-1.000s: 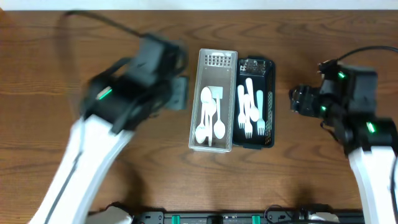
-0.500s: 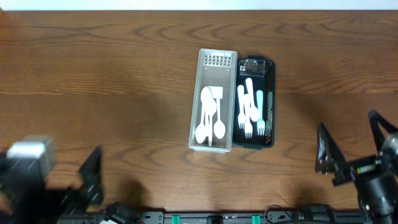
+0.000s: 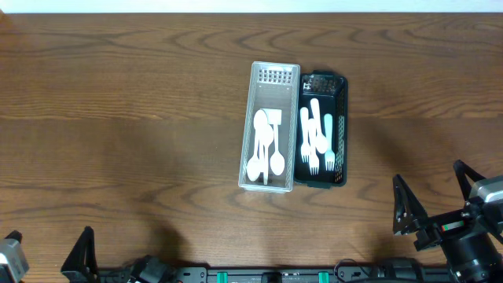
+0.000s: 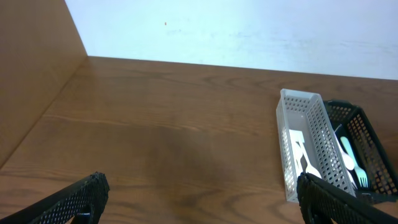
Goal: Pack container
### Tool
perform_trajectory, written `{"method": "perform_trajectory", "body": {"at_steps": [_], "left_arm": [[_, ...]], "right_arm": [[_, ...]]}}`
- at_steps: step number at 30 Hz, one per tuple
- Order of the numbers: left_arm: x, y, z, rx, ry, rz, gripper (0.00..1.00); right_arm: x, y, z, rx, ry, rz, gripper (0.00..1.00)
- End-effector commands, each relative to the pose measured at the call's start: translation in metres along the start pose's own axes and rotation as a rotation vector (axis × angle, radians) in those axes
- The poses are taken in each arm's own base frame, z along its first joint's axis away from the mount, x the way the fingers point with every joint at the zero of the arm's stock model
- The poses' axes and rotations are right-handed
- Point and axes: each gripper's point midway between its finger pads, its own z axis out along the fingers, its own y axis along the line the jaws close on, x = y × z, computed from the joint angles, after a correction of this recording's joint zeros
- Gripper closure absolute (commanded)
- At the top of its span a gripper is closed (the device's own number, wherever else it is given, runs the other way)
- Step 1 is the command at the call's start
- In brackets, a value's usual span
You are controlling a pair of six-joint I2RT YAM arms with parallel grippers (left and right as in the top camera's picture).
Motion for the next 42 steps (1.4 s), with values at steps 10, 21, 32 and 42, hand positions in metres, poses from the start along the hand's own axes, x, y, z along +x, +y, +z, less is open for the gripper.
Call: {"method": "perform_trajectory", "body": {"at_steps": [10, 21, 32, 42], "left_arm": [[0.000, 0.004, 0.000, -0.024, -0.002, 0.014, 0.02], [0.003, 0.009, 0.023, -0.159, 0.018, 0.102, 0.02], [-0.058, 0.005, 0.091, -0.306, -0.403, -0.004, 0.02], [0.062, 0.008, 0.175, -0.319, -0.322, 0.026, 0.02]], "right_arm": [[0.031, 0.001, -0.002, -0.005, 0.122, 0.013, 0.01], [0.097, 0.000, -0.019, 0.011, 0.396, 0.079, 0.01], [0.130, 0.002, -0.036, 0.019, 0.546, 0.115, 0.01], [0.131, 0.002, -0.037, 0.019, 0.553, 0.117, 0.01]]}}
